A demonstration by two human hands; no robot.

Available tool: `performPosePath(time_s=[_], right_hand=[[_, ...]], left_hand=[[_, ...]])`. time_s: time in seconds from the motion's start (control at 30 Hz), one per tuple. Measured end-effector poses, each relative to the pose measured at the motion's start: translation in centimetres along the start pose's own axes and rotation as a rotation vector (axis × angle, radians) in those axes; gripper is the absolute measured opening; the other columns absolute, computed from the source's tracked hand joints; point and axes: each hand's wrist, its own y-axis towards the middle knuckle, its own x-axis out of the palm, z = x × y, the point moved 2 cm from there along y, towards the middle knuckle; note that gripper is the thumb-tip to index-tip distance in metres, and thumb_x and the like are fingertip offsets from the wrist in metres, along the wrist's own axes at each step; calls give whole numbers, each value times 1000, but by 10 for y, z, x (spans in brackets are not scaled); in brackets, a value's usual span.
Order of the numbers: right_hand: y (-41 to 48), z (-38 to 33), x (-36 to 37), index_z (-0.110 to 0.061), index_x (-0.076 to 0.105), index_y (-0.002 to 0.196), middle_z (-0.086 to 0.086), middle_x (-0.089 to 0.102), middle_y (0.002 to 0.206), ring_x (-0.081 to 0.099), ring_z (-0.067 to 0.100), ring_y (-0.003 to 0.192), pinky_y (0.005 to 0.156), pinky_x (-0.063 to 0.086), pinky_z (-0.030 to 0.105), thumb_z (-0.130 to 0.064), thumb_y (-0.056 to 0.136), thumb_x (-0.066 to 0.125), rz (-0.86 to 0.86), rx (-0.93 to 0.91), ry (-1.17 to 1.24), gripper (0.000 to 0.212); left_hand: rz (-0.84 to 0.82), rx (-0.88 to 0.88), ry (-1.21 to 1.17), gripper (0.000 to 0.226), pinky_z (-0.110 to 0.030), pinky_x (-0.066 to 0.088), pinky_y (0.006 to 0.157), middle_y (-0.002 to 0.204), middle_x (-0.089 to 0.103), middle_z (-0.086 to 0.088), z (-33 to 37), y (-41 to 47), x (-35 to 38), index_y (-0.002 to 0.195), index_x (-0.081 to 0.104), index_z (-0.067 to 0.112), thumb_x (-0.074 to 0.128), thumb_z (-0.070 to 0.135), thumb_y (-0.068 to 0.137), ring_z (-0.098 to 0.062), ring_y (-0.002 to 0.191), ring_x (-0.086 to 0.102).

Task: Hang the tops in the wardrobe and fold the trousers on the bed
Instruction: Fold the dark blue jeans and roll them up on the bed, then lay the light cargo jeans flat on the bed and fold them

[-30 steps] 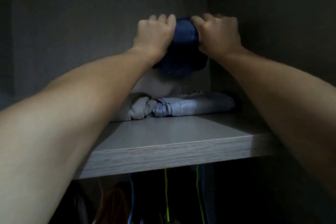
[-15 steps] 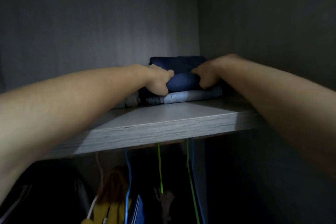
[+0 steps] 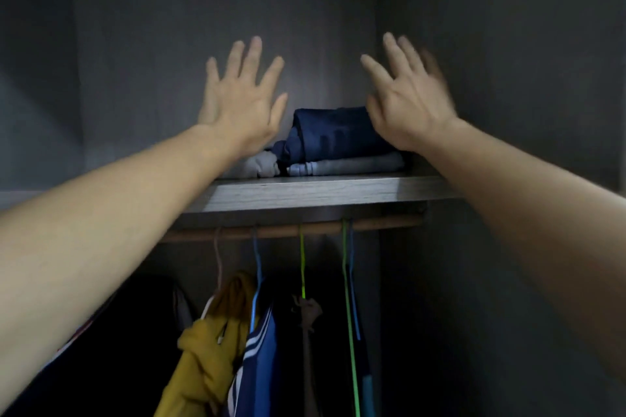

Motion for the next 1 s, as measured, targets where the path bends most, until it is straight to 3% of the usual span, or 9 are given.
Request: performPosePath(time_s=[0.23, 0.37, 0.57, 0.8, 1.0], right_hand=[[-98, -38, -81, -17, 31, 153, 21, 19, 161, 19, 37, 149, 119, 21, 53, -50, 100, 33, 74, 11, -35, 62], [-166, -76, -111, -18, 24, 156, 20, 11, 163, 13, 36, 151, 121, 16, 52, -58, 99, 27, 25, 63, -9, 69], [-286, -88, -144, -19, 21, 157, 17, 5, 165, 8, 34, 152, 122, 11, 53, -55, 97, 33, -98, 49, -92, 72], [-383, -28, -236, -22, 15, 158, 17, 1, 165, 7, 35, 152, 122, 9, 54, -60, 98, 24, -218, 121, -187, 72], [-500, 92, -377, -21, 17, 158, 18, 4, 164, 10, 38, 151, 121, 11, 54, -55, 97, 35, -262, 246, -279, 72]], left_hand=[[23, 2, -149, 65, -60, 17, 117, 164, 7, -13, -20, -97, -71, 155, 17, 22, 16, 55, 99, -34, 150, 9], [39, -87, -362, 68, -58, 18, 118, 164, 8, -13, -29, -178, -92, 156, 16, 21, 16, 58, 98, -32, 150, 10], [-9, -74, -507, 66, -59, 19, 116, 163, 10, -15, 5, -284, -113, 155, 20, 16, 24, 53, 100, -33, 151, 8], [-43, -59, -629, 66, -59, 17, 117, 163, 11, -15, 67, -336, -194, 155, 20, 15, 24, 53, 101, -32, 151, 8], [-9, 51, -837, 65, -60, 15, 116, 163, 12, -17, 227, -351, -316, 155, 21, 14, 30, 49, 101, -34, 150, 11]])
